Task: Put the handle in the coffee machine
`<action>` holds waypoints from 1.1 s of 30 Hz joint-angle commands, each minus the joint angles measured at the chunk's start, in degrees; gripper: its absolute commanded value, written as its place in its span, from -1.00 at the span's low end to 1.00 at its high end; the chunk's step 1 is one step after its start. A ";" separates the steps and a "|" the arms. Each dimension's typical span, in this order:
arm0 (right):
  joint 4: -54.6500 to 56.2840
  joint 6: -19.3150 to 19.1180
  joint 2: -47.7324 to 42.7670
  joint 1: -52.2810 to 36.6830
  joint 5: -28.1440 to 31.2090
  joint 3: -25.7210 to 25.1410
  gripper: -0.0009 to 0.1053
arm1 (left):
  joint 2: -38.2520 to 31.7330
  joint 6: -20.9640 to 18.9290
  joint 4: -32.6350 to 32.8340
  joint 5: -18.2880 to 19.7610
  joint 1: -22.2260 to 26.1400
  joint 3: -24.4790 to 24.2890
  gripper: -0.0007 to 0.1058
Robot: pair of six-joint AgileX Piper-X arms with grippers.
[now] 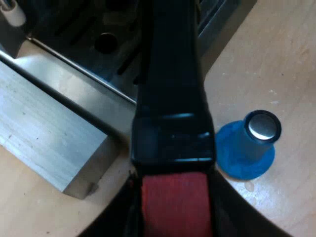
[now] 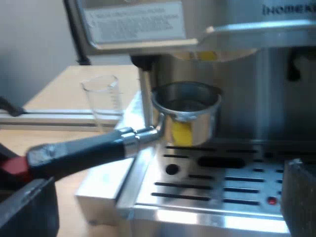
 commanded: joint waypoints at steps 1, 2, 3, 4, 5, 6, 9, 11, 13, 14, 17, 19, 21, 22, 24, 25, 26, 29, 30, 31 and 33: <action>-0.39 -0.70 1.25 -0.16 4.41 -0.16 0.75 | 1.62 0.98 -2.36 3.42 0.03 -0.69 -0.98; -0.39 -0.70 1.44 -0.16 5.03 -0.16 0.75 | 1.98 1.10 -2.44 3.42 0.03 -0.69 -0.98; -1.01 -0.70 1.77 -0.16 5.43 -0.16 0.75 | 2.44 1.21 -2.85 3.63 0.03 -0.69 -0.98; -1.91 -0.70 2.44 -0.16 5.41 -0.16 0.75 | 2.83 1.22 -3.22 3.83 0.03 -0.69 -0.98; -2.07 -0.70 2.52 -0.16 5.41 -0.16 0.75 | 3.08 1.21 -3.46 3.94 0.03 -0.69 -0.98; -3.39 -0.70 3.03 -0.16 5.41 -0.16 0.75 | 3.42 1.37 -4.09 4.30 0.03 -0.69 -0.98; -3.84 -0.70 3.14 -0.68 5.41 -0.16 0.75 | 5.02 3.72 -6.19 4.70 0.03 -0.69 -0.98; -3.84 -0.70 3.14 -1.32 5.19 -0.16 0.75 | 6.39 6.01 -6.22 4.69 0.03 -0.69 -0.98; -3.84 -0.70 3.14 -1.32 5.15 -0.16 0.75 | 7.55 6.91 -6.22 4.69 0.03 -0.69 -0.98; -3.84 -0.70 3.14 -1.43 5.15 -0.16 0.75 | 8.24 7.70 -6.22 4.69 0.03 -0.69 -0.98; -3.84 -0.70 3.14 -1.42 5.15 -0.16 0.75 | 9.51 9.32 -6.22 4.69 0.03 -1.07 -0.98; -3.84 -0.70 3.14 -1.42 4.98 -0.16 0.75 | 10.53 9.82 -6.22 4.69 0.03 -1.66 -0.98; -3.84 -0.70 3.14 -1.42 4.98 -0.16 0.75 | 12.04 10.20 -6.22 5.10 0.03 -3.03 -0.98; -3.84 -0.70 3.14 -1.42 4.98 -0.16 0.75 | 12.86 10.19 -6.22 5.41 0.03 -4.00 -0.98; -3.84 -0.70 3.14 -1.42 4.98 -0.16 0.75 | 13.85 10.19 -6.22 5.93 0.03 -5.26 -0.98; -3.84 -0.70 3.14 -1.42 4.98 -0.16 0.75 | 13.96 10.19 -6.22 6.03 0.03 -5.41 -0.98; -3.84 -0.70 3.14 -1.42 4.98 -0.16 0.75 | 15.01 10.19 -6.22 6.71 0.03 -6.95 -0.98; -3.84 -0.70 3.14 -1.52 4.98 -0.16 0.75 | 15.46 10.19 -6.22 7.83 0.03 -7.91 -0.98; -3.84 -0.70 3.14 -1.52 4.98 -0.16 0.75 | 15.59 10.19 -6.22 8.26 0.03 -8.09 -0.98; -3.84 -0.70 3.14 -1.52 4.98 -0.16 0.75 | 15.58 10.19 -6.22 8.61 0.03 -8.21 -0.98; -3.84 -0.70 3.14 -1.69 4.98 -0.16 0.75 | 15.57 10.19 -6.22 8.65 0.03 -8.56 -0.98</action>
